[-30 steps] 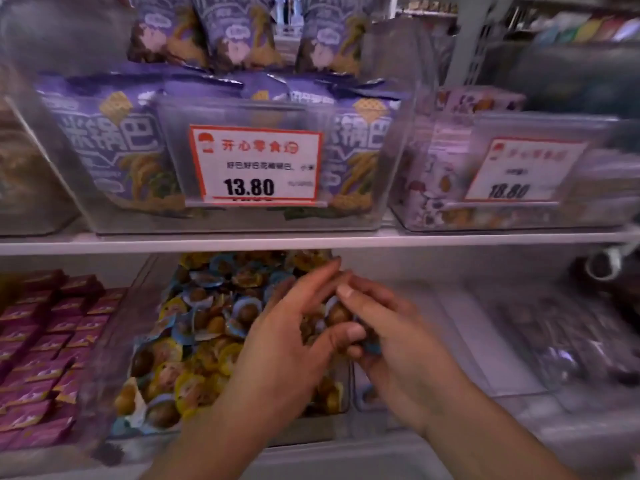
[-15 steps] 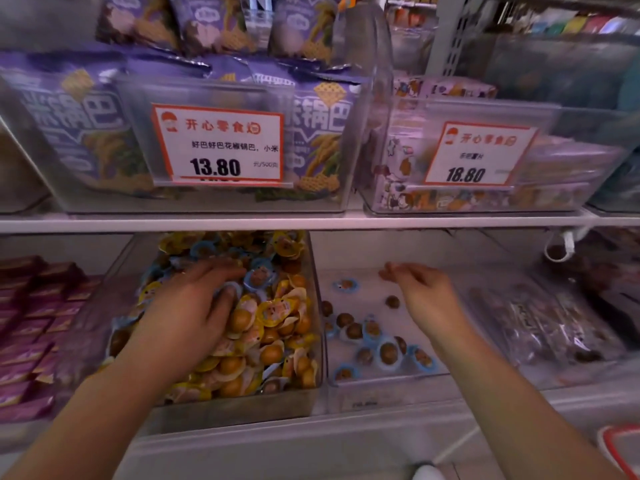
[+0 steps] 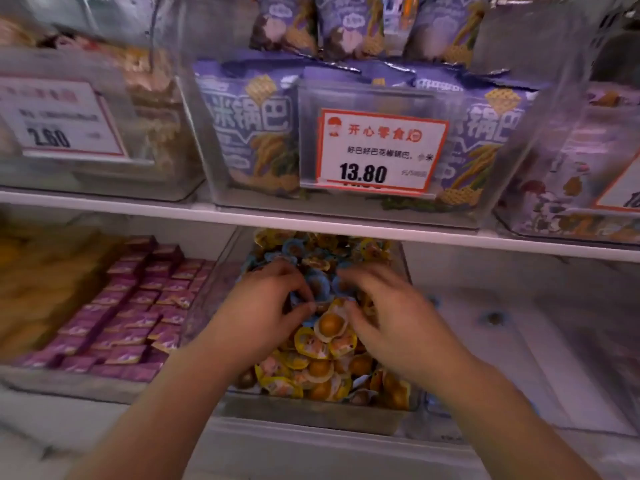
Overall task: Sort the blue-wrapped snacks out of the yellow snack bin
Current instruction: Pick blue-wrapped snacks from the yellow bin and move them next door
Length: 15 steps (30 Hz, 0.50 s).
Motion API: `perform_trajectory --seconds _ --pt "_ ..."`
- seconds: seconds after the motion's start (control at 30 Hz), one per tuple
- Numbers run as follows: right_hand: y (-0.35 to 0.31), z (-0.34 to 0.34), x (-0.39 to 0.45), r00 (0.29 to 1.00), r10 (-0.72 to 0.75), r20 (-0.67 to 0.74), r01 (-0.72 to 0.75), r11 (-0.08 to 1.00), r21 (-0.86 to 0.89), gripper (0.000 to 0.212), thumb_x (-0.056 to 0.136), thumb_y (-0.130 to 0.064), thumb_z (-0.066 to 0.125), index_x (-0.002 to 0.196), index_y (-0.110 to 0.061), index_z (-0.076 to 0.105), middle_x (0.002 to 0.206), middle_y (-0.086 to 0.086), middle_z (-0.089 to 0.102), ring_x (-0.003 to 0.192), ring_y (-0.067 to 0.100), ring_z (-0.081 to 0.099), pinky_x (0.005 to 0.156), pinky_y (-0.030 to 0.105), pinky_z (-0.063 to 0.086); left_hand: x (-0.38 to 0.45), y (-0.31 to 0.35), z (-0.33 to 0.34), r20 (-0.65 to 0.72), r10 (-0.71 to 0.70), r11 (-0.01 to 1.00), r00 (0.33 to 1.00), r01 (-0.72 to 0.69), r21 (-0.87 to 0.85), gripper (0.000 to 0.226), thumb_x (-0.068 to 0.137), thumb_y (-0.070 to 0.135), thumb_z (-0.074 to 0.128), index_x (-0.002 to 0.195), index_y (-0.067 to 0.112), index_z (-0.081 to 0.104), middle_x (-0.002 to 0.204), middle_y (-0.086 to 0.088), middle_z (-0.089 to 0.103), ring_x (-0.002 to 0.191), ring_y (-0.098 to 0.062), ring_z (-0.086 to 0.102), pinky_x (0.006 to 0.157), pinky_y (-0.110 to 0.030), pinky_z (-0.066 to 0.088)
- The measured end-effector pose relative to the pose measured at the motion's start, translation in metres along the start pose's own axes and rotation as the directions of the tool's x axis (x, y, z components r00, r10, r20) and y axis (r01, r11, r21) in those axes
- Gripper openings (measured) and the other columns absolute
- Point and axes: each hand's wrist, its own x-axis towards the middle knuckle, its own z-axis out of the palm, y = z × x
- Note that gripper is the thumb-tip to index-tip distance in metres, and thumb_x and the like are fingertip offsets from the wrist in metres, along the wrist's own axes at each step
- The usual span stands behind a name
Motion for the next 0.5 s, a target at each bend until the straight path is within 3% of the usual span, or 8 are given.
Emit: perform_trajectory --seconds 0.1,0.2,0.3,0.37,0.43,0.5 --pt "0.001 0.007 0.015 0.987 0.103 0.126 -0.075 0.974 -0.212 0.055 0.096 -0.047 0.047 0.148 -0.031 0.035 0.145 -0.001 0.046 0.122 0.026 0.054 0.092 0.038 0.051 -0.005 -0.003 -0.004 -0.060 0.020 1.000 0.998 -0.021 -0.019 0.009 0.087 0.034 0.070 0.091 0.026 0.071 0.111 0.009 0.061 0.099 -0.015 0.062 0.082 -0.034 0.050" --pt "0.003 0.015 0.035 0.972 0.140 0.188 -0.105 0.977 -0.186 0.057 0.094 -0.051 0.048 0.146 -0.031 0.036 0.143 0.002 0.051 0.121 0.027 0.055 0.092 0.035 0.048 -0.009 -0.005 -0.009 -0.172 -0.037 0.998 0.984 0.029 -0.053 0.009 0.088 0.030 0.070 0.085 0.022 0.068 0.114 0.006 0.062 0.099 -0.015 0.061 0.080 -0.031 0.049" --pt "-0.002 0.032 0.055 0.957 0.146 0.250 -0.121 0.986 -0.112 0.056 0.092 -0.058 0.048 0.142 -0.036 0.040 0.140 0.001 0.054 0.122 0.025 0.055 0.095 0.037 0.049 -0.011 -0.003 -0.014 -0.312 -0.202 0.963 0.928 0.129 -0.237 0.020 0.082 0.028 0.073 0.071 0.023 0.056 0.082 0.010 0.059 0.077 -0.001 0.057 0.061 -0.015 0.040" --pt "-0.003 0.047 0.062 0.931 0.169 0.322 -0.113 0.976 -0.188 0.065 0.090 -0.062 0.048 0.148 -0.038 0.033 0.150 0.000 0.044 0.132 0.030 0.044 0.106 0.040 0.041 -0.012 -0.003 -0.017 -0.337 -0.293 0.920 0.895 0.169 -0.353 0.025 0.077 0.029 0.072 0.065 0.024 0.050 0.063 0.007 0.057 0.061 0.001 0.056 0.047 -0.011 0.034" --pt "-0.001 0.053 0.067 0.921 0.197 0.337 -0.126 0.967 -0.221 0.068 0.089 -0.064 0.050 0.149 -0.037 0.034 0.152 -0.001 0.042 0.134 0.033 0.038 0.111 0.043 0.035 -0.013 -0.003 -0.019 -0.323 -0.307 0.902 0.895 0.164 -0.400 0.025 0.074 0.032 0.070 0.063 0.024 0.048 0.063 0.010 0.061 0.056 0.001 0.057 0.045 -0.012 0.037" --pt "0.004 0.053 0.070 0.923 0.199 0.330 -0.161 0.977 -0.139 0.063 0.086 -0.061 0.057 0.143 -0.038 0.046 0.144 -0.003 0.051 0.130 0.029 0.043 0.110 0.042 0.037 -0.014 -0.004 -0.016 -0.287 -0.269 0.915 0.919 0.151 -0.375 0.019 0.073 0.035 0.064 0.069 0.026 0.048 0.067 0.011 0.063 0.064 -0.002 0.060 0.053 -0.024 0.044"
